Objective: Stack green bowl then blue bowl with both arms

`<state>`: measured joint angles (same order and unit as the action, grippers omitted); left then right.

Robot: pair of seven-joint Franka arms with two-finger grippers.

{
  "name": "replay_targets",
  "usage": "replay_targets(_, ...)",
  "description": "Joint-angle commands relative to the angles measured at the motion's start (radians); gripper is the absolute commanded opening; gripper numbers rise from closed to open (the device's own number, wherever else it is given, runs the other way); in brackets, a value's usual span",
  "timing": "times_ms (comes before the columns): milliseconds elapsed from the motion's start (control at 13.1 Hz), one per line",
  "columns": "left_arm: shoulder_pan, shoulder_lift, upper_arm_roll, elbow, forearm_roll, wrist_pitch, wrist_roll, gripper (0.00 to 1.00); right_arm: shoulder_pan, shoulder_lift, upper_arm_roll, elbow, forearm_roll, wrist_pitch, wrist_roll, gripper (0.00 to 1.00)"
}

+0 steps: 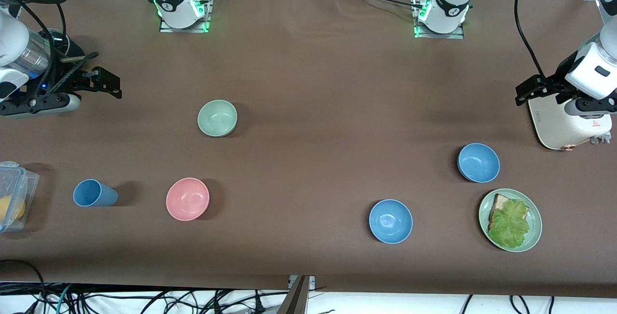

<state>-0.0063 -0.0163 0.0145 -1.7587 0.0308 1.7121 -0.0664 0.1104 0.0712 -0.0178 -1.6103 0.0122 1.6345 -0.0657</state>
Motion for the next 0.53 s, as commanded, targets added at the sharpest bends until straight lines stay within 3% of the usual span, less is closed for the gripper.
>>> replay_targets(0, -0.007, 0.001, 0.002, 0.016, -0.018, -0.028, 0.019, 1.0, -0.02, -0.014, 0.019, 0.0, -0.017, -0.013, -0.01, 0.99)
replay_targets(457, -0.008, 0.001, 0.002, 0.016, -0.018, -0.026, 0.019, 1.0, -0.028, -0.01, 0.007, 0.052, -0.018, -0.015, -0.006, 1.0)
